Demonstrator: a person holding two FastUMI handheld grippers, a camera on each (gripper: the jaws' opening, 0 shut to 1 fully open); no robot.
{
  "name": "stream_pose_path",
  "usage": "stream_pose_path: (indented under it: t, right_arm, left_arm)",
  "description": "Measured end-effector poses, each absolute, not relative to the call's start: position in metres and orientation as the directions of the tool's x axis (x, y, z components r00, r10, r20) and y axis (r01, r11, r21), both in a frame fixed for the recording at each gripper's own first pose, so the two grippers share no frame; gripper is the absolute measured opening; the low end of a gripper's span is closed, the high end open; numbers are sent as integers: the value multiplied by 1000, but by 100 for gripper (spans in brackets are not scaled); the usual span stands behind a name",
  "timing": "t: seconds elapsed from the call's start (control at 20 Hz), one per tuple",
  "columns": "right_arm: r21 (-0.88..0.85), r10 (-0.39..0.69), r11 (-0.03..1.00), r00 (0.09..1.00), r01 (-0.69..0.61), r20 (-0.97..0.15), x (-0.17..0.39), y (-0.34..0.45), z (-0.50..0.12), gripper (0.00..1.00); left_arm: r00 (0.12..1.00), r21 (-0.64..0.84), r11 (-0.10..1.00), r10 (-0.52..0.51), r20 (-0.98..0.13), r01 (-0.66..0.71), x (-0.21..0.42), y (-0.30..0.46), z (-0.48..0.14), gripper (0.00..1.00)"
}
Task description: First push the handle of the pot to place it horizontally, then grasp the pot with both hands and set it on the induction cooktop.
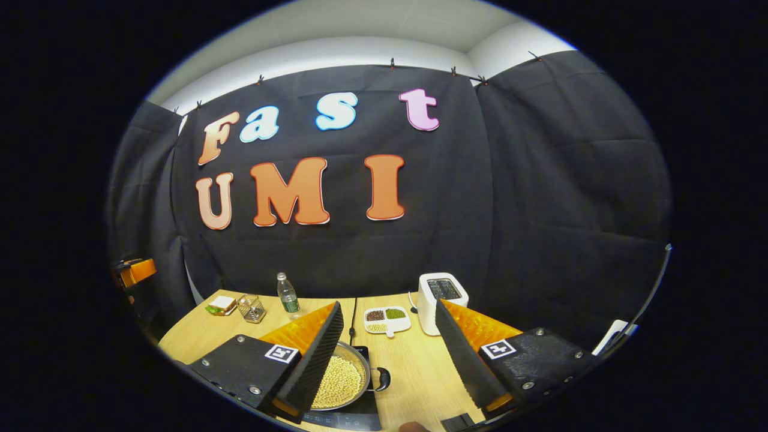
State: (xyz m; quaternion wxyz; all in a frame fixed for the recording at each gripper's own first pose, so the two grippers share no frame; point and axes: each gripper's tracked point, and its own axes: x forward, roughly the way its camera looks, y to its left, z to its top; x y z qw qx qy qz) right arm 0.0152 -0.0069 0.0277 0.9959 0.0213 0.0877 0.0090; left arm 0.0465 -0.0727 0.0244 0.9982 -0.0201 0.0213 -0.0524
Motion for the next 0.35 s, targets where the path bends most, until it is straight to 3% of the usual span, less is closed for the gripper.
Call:
stream_pose_path:
  t: [0.05,0.35]
  right_arm:
    - [44,21,999,987,-15,-157,10,-9,33,95]
    - [49,13,999,997,-9,-81,-11,-22,52,95]
  left_arm:
    - [994,-22,994,-104,-21,103,37,-70,34,90]
    - [992,3,993,-121,34,121,10,-77,57,90]
